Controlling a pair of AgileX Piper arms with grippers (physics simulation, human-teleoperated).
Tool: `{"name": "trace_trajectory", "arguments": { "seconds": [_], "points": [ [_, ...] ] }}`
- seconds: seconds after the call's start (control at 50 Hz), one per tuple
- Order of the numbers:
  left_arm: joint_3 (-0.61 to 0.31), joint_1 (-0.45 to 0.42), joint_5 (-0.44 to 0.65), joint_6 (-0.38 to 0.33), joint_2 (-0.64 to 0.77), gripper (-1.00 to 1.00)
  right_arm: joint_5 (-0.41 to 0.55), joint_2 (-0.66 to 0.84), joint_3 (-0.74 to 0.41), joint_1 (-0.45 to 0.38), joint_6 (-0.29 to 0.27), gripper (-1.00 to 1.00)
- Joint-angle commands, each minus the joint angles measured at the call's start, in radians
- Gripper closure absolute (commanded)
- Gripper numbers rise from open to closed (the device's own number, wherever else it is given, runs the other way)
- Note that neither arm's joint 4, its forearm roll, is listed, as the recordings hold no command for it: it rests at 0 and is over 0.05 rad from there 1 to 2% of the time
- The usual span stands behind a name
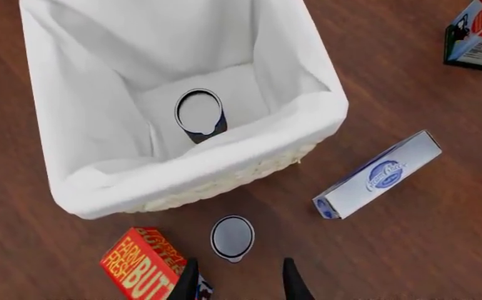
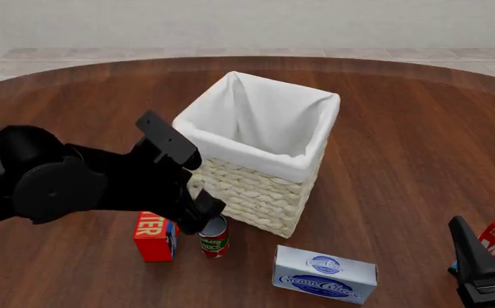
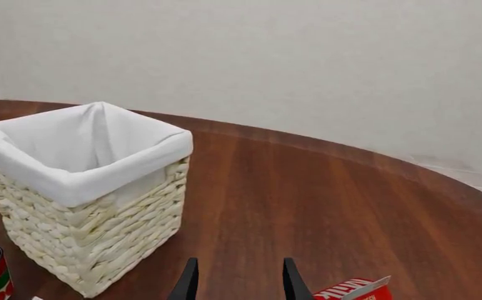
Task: Pick up the alphabet soup and the tomato sauce, and put them in the basket.
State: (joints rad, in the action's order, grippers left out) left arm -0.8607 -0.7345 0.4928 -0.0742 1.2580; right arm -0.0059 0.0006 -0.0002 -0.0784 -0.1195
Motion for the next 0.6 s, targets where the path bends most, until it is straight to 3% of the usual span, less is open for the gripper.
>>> {"name": "trace_trajectory", "arguments": {
  "seconds": [0.02, 0.6],
  "points": [
    [0.029, 0.003, -0.029, 0.004, -0.001, -1.0, 0.0, 0.0, 0.0, 0.0, -0.001, -1.0],
    [0.073, 0.011, -0.118, -0.015, 0.055, -1.0, -0.001, 0.0, 0.0, 0.0, 0.003, -1.0]
  ]
}}
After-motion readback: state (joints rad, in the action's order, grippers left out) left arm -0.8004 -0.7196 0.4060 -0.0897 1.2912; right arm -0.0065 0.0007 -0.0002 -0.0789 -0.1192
